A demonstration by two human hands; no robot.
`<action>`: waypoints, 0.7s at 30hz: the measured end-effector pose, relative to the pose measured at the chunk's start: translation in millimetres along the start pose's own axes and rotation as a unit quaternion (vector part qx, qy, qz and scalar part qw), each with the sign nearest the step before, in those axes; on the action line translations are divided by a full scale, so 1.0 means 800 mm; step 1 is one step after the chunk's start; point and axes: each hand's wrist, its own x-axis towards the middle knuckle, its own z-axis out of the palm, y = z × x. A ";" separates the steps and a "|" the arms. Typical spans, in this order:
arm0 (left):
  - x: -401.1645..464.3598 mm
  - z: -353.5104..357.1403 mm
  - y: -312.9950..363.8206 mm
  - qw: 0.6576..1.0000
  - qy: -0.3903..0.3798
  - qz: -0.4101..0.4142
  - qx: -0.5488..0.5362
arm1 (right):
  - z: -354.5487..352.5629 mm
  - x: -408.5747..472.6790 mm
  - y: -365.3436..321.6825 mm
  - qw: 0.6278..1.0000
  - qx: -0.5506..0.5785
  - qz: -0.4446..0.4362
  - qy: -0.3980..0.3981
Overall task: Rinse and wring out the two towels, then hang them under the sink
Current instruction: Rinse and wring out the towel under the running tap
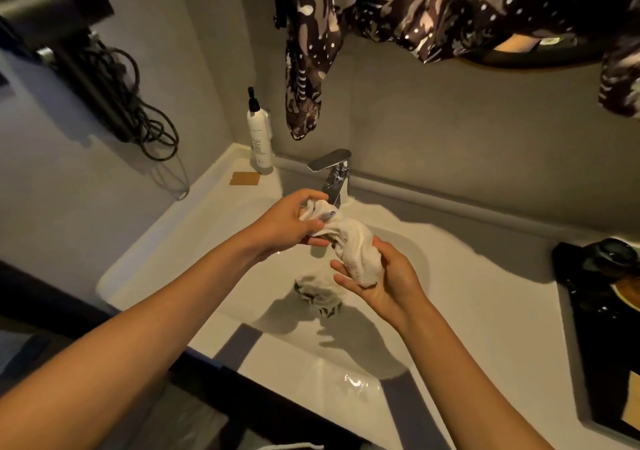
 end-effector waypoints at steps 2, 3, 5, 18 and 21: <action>0.001 0.001 0.017 0.994 0.028 0.027 0.098 | 0.001 0.002 -0.005 0.998 -0.049 -0.048 0.009; 0.002 0.004 0.026 0.987 0.032 0.047 0.152 | 0.002 0.002 -0.008 0.985 -0.137 -0.104 0.028; 0.002 0.015 0.043 0.966 0.023 0.090 0.241 | 0.012 -0.002 -0.015 0.901 -0.358 -0.235 0.063; -0.023 -0.018 0.070 0.973 0.180 0.122 0.082 | 0.040 -0.039 -0.048 0.602 -0.596 -0.517 0.118; -0.014 -0.043 0.073 0.976 0.208 0.051 -0.029 | 0.040 -0.048 -0.070 0.629 -0.542 -0.537 0.151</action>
